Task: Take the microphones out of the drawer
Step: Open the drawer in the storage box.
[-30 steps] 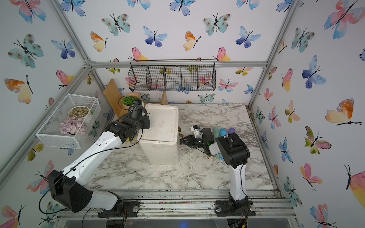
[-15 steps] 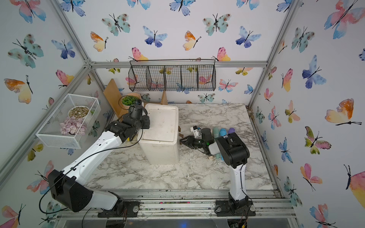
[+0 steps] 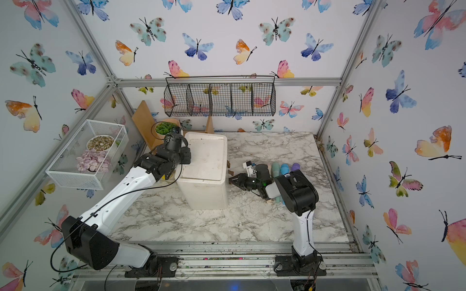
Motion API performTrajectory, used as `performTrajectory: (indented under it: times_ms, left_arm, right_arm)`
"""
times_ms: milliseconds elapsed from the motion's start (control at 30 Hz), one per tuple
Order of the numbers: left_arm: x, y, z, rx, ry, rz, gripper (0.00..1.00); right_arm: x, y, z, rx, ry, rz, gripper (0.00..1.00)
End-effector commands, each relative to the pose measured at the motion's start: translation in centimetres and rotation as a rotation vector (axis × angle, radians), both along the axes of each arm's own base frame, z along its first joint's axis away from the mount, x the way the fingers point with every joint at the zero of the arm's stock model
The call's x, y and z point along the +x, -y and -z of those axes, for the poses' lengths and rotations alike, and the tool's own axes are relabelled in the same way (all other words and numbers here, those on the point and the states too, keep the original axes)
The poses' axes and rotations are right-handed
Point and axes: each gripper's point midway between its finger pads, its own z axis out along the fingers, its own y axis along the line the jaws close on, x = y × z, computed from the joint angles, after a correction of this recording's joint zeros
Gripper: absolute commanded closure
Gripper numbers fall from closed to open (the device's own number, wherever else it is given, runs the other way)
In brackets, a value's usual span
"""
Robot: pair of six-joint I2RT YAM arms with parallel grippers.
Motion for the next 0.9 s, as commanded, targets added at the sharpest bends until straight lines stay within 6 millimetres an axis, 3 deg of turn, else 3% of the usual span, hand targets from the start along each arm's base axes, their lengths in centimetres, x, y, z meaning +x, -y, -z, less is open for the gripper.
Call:
performTrajectory:
  times_ms: [0,300,467,533,633,733,867]
  left_arm:
    - [-0.1,0.8,4.0,0.053,-0.103,0.043,1.00]
    - [0.0,1.0,3.9,0.050,-0.103,0.045,1.00]
    - [-0.1,0.8,3.8,0.057,-0.101,0.041,1.00]
    - [-0.2,0.8,3.7,0.057,-0.098,0.040,1.00]
    - [-0.3,0.7,3.7,0.058,-0.098,0.039,1.00]
    - [-0.4,0.7,3.9,0.056,-0.100,0.039,1.00]
    - [-0.3,0.8,3.9,0.049,-0.101,0.042,1.00]
  right_arm:
    - [-2.2,-3.2,-1.1,0.057,0.023,-0.102,0.63]
    - [-2.3,-3.5,-1.4,0.060,0.025,-0.106,0.90]
    - [-2.1,-3.1,-1.0,0.014,0.032,-0.085,0.98]
    - [-2.0,-2.8,-0.7,-0.026,0.031,-0.070,0.89]
    - [-2.0,-1.9,-0.5,-0.067,0.005,-0.013,0.66]
    - [-2.0,-1.2,-1.4,-0.031,0.005,0.058,0.57]
    - [-1.8,-1.2,-2.3,0.029,0.020,0.097,0.53]
